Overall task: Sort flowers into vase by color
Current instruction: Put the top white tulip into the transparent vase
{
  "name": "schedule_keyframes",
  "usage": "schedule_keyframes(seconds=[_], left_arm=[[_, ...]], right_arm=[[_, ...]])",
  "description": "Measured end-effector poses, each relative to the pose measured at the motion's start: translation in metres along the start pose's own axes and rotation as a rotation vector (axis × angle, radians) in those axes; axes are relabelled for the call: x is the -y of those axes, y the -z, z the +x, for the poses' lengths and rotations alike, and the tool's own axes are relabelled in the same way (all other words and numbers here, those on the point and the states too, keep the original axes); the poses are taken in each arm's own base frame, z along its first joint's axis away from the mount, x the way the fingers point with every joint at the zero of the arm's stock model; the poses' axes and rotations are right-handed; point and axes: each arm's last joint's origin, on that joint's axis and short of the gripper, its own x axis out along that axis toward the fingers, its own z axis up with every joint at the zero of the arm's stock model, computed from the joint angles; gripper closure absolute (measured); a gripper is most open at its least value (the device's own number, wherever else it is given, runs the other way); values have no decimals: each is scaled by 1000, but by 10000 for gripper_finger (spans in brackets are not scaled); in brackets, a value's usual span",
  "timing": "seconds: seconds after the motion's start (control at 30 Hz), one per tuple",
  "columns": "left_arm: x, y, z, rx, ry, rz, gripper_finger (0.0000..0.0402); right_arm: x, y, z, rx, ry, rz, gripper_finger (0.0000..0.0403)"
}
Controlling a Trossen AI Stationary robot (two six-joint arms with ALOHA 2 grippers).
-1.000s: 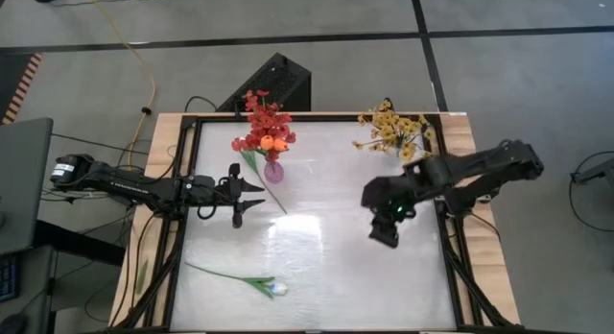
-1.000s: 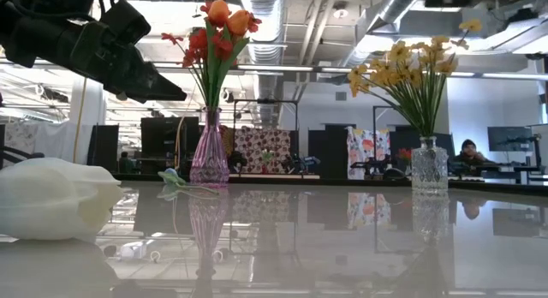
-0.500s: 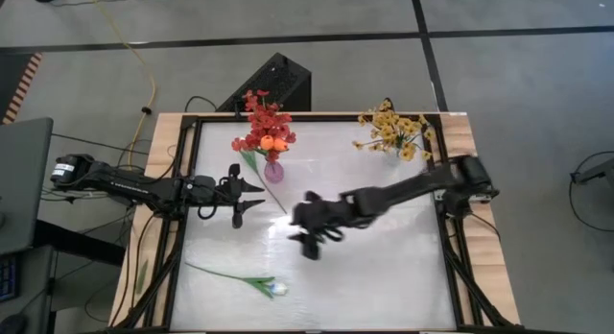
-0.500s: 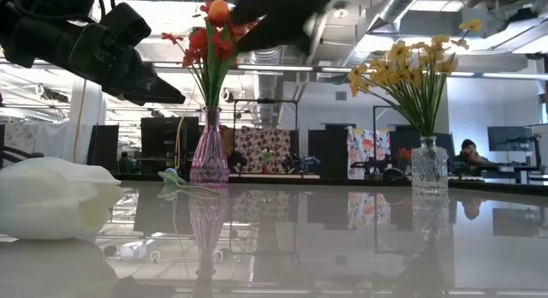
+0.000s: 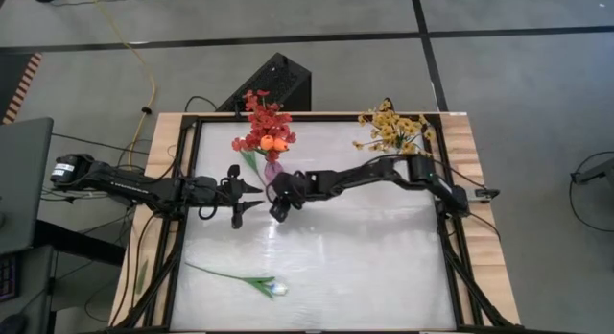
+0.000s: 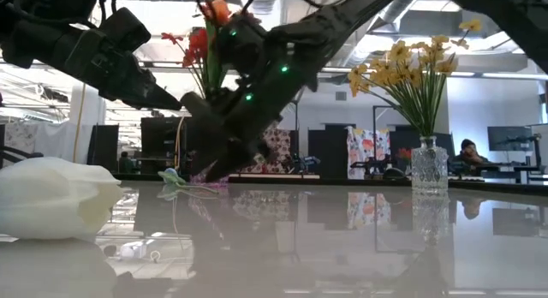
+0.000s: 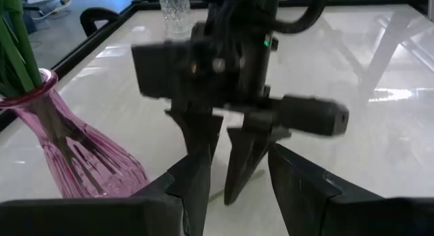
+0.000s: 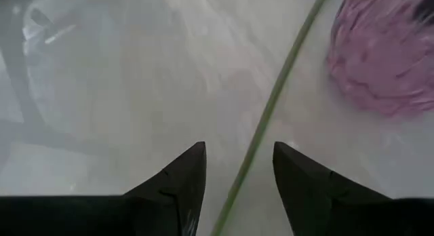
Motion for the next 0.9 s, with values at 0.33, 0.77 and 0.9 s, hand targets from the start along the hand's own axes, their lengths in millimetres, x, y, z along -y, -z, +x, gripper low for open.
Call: schedule_keyframes(seconds=[0.33, 0.77, 0.9], left_arm=[[-1, 3, 0, -34, -35, 29, 262], [-2, 6, 0, -60, -61, 17, 262], [-2, 7, 0, -74, -63, -7, 262]], right_arm=[[-16, 14, 32, -51, 222, -174, 226], [-39, 27, -14, -329, 179, -251, 377], [-37, 34, -55, -570, 213, -335, 379]])
